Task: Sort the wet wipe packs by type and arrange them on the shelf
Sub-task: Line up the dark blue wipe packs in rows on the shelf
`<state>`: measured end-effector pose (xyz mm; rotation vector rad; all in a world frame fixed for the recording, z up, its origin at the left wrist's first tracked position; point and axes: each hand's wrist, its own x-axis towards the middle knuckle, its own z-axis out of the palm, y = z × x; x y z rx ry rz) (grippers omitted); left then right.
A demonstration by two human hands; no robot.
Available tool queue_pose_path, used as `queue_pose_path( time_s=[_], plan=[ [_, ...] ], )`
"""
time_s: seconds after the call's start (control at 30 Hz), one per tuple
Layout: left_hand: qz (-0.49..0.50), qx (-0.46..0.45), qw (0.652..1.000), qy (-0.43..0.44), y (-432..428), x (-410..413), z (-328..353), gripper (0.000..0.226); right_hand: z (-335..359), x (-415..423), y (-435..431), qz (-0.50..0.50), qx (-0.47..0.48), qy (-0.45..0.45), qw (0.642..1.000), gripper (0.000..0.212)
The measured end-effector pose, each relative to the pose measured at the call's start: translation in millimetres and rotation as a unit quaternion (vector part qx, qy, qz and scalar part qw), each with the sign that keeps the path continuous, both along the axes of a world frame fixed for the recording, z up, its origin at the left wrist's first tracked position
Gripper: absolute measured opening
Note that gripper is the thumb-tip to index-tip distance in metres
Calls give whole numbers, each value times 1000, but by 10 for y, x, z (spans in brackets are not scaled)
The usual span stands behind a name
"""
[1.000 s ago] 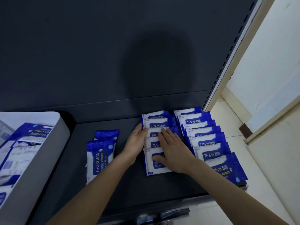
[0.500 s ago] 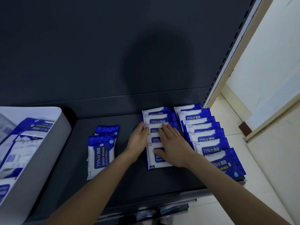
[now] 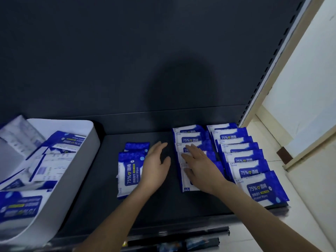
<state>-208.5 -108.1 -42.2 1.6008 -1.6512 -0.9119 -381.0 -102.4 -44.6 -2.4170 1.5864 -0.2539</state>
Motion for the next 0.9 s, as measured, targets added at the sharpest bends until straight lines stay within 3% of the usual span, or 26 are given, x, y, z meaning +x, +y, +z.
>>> queue_pose_path(
  time_s=[0.13,0.23,0.3,0.33,0.47,0.67,0.8,0.9],
  plan=[
    [93,-71,984,-132,150,529,10,55,123,402,-96,4,-10,-64,998,44],
    [137,60,960,-238,261,850,-28,96,141,722,-200,26,30,-85,996,46],
    [133,137,965,-181,288,1008,-56,105,145,886,-272,26,68,-108,991,46],
    [134,144,970,-142,292,1072,-58,99,147,952,-312,25,83,-120,989,45],
    [167,115,976,-82,339,1302,-36,40,120,1160,-556,-15,116,-150,982,48],
    [245,54,968,-25,420,1446,-99,22,91,1369,-833,-35,184,-87,978,71],
    [273,54,959,62,401,1453,-136,19,45,1325,-793,-64,200,-90,973,27],
    [282,48,953,97,385,1438,-154,23,64,1202,-697,-108,217,-211,947,20]
  ],
)
